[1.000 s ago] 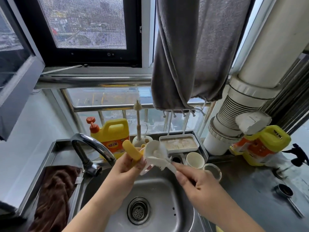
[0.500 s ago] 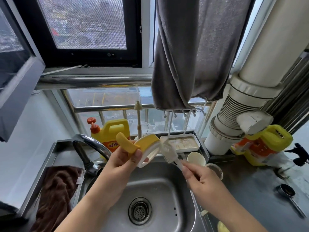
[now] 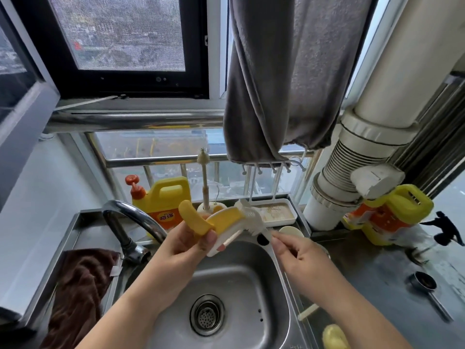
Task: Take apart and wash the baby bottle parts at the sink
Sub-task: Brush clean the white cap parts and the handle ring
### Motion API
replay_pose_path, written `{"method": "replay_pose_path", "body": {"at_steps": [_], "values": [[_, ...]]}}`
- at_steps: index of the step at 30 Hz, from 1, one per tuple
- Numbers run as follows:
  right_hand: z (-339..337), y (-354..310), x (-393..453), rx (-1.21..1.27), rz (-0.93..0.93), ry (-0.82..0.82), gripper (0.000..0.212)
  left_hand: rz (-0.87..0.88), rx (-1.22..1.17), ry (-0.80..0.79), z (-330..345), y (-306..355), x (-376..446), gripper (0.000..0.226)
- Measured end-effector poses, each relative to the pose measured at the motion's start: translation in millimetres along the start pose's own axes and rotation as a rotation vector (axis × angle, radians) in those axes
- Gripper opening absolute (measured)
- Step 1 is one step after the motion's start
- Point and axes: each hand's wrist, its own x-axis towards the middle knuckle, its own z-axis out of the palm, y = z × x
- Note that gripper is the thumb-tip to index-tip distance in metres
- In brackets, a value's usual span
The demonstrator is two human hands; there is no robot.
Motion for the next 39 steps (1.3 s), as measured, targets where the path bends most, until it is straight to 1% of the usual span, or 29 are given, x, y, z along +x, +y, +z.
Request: {"method": "replay_pose_path", "body": {"at_steps": [1,3,4,6,9,12,14,17,20,22,23,24,25,26,27,28,29,30,32,36,37,39], "values": [[-1.7,-0.2,-2.0,0.002,-0.004,-0.005,0.025,0.023,0.020,-0.018,0.9,0.5,-0.8,0.055],[-2.2,-6.8,-9.3,0.030,-0.039,-0.040,0.025,0.042,0.088,-0.038,2.1,3.5,0.1,0.023],[-1.4,-11.3,-11.6,0.031,-0.054,-0.055,0.025,0.051,0.128,-0.042,3.2,4.7,1.1,0.015],[-1.3,-12.9,-7.1,-0.015,-0.055,-0.040,0.025,0.083,0.181,-0.037,3.5,3.5,1.7,0.021],[-5.3,-7.1,-1.1,-0.070,-0.024,0.006,0.028,0.104,0.207,-0.068,6.2,4.6,0.9,0.014],[-1.8,-14.6,-13.9,-0.046,-0.090,-0.038,0.025,0.104,0.280,-0.060,5.7,4.4,4.4,0.016],[1.2,-19.4,-15.3,-0.069,-0.101,-0.054,0.029,0.105,0.279,-0.046,5.6,2.5,5.6,0.019],[-4.4,-10.4,-4.9,-0.134,-0.067,0.031,0.030,0.119,0.312,-0.069,8.5,2.2,2.7,0.019],[-1.4,-17.7,-14.4,-0.162,-0.119,-0.023,0.029,0.108,0.352,-0.062,8.6,2.6,2.1,0.019],[3.3,-22.6,-18.6,-0.146,-0.121,-0.057,0.030,0.106,0.350,-0.043,9.5,1.4,3.3,0.018],[2.4,-19.2,-14.9,-0.140,-0.095,-0.041,0.030,0.108,0.318,-0.032,10.6,1.0,2.6,0.018],[0.6,-12.2,-9.2,-0.137,-0.058,-0.009,0.030,0.096,0.235,-0.008,11.8,1.3,0.6,0.020],[-1.3,-5.7,-4.9,-0.143,-0.021,0.014,0.030,0.076,0.109,0.020,12.0,2.7,-0.8,0.026],[-2.2,-1.7,-3.7,-0.142,0.006,0.012,0.030,0.047,-0.028,0.034,11.7,5.2,-1.5,0.038],[-0.4,2.7,-5.1,-0.125,0.027,-0.014,0.030,0.018,-0.149,0.035,11.0,8.3,-1.0,0.049],[3.7,6.8,-7.8,-0.100,0.037,-0.049,0.028,0.005,-0.237,0.033,9.5,10.6,0.7,0.054],[7.7,9.6,-12.3,-0.089,0.041,-0.084,0.027,-0.001,-0.289,0.030,8.7,11.6,3.0,0.055],[11.0,11.1,-15.5,-0.084,0.044,-0.098,0.028,-0.013,-0.307,0.034,7.5,11.5,4.9,0.055],[13.1,12.2,-16.5,-0.072,0.060,-0.063,0.029,-0.066,-0.325,0.071,7.3,8.4,8.1,0.051],[8.6,11.4,-18.5,-0.046,0.088,0.033,0.026,-0.114,-0.533,0.137,9.5,5.2,11.4,0.048],[7.0,11.5,-20.5,-0.045,0.086,0.042,0.025,-0.133,-0.589,0.174,11.0,7.7,12.4,0.041],[1.8,10.2,-23.8,-0.043,0.083,0.090,0.026,-0.209,-0.700,0.300,12.7,11.4,16.2,0.029]]}}
